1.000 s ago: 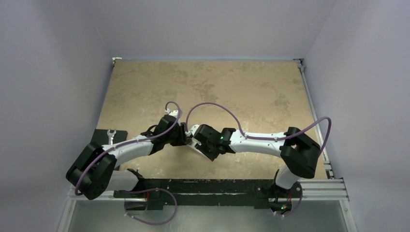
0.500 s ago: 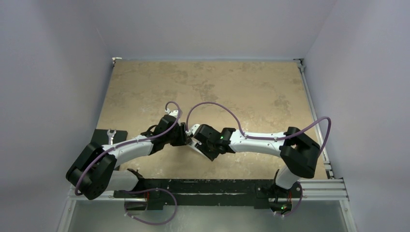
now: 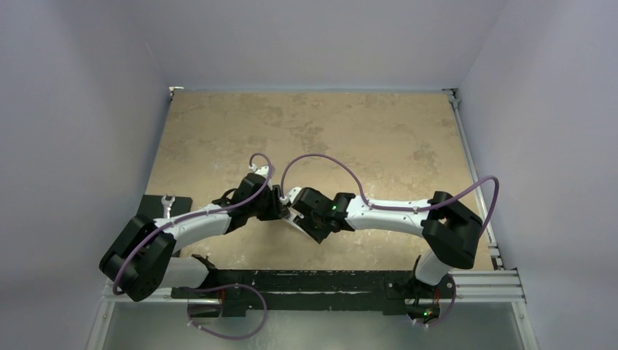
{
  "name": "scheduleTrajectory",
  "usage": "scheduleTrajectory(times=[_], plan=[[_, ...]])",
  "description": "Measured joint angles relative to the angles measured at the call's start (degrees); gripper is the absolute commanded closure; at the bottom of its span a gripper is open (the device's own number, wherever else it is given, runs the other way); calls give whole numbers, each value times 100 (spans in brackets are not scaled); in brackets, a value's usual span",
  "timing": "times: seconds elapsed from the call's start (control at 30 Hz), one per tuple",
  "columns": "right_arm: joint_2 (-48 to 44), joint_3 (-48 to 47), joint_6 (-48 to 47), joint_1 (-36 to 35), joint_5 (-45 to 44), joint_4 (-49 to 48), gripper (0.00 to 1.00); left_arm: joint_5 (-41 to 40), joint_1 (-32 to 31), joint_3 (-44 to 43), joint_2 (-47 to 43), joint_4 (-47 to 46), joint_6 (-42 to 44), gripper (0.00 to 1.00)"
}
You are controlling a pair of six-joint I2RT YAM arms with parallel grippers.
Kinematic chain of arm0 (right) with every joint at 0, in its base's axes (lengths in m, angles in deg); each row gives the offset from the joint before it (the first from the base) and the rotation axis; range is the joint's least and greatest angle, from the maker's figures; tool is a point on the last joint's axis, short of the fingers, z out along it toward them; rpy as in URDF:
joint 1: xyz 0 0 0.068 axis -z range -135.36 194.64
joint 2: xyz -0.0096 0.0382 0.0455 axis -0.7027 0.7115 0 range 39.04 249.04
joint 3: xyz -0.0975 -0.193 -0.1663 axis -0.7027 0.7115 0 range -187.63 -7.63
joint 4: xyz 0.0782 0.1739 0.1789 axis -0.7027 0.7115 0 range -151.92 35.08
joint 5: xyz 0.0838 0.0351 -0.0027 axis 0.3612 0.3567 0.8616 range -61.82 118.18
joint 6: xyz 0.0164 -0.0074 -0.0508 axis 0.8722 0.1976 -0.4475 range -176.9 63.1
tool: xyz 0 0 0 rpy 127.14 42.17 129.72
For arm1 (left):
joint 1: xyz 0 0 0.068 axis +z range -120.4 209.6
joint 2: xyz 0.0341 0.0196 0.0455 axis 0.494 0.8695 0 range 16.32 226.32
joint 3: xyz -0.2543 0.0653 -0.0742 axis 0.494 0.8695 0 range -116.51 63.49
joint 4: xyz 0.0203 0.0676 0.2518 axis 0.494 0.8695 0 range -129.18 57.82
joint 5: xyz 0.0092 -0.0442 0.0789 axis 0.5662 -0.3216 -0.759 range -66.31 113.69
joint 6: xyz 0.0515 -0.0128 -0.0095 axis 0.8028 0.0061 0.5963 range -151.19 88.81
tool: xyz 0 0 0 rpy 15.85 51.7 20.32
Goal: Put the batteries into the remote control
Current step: Load the battery cover into the remote control.
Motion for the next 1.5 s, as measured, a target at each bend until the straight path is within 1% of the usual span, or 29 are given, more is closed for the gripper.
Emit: scheduleTrajectory(times=[0.33, 0.57, 0.67, 0.77, 0.87, 1.13, 1.5], plan=[[-4, 0, 85, 0, 0, 0, 56, 2, 0, 0, 0, 0, 0, 61], [-122, 0, 413, 0, -7, -4, 57, 2, 0, 0, 0, 0, 0, 62], [-306, 0, 728, 0, -46, -26, 63, 2, 0, 0, 0, 0, 2, 62], [-424, 0, 1003, 0, -153, -87, 73, 2, 0, 0, 0, 0, 0, 61], [-428, 0, 1209, 0, -203, -155, 79, 2, 0, 0, 0, 0, 2, 61], [-299, 2, 1515, 0, -461, -284, 88, 0, 0, 0, 0, 2, 2, 61], [35, 2, 1700, 0, -745, -275, 93, 2, 0, 0, 0, 2, 2, 61]])
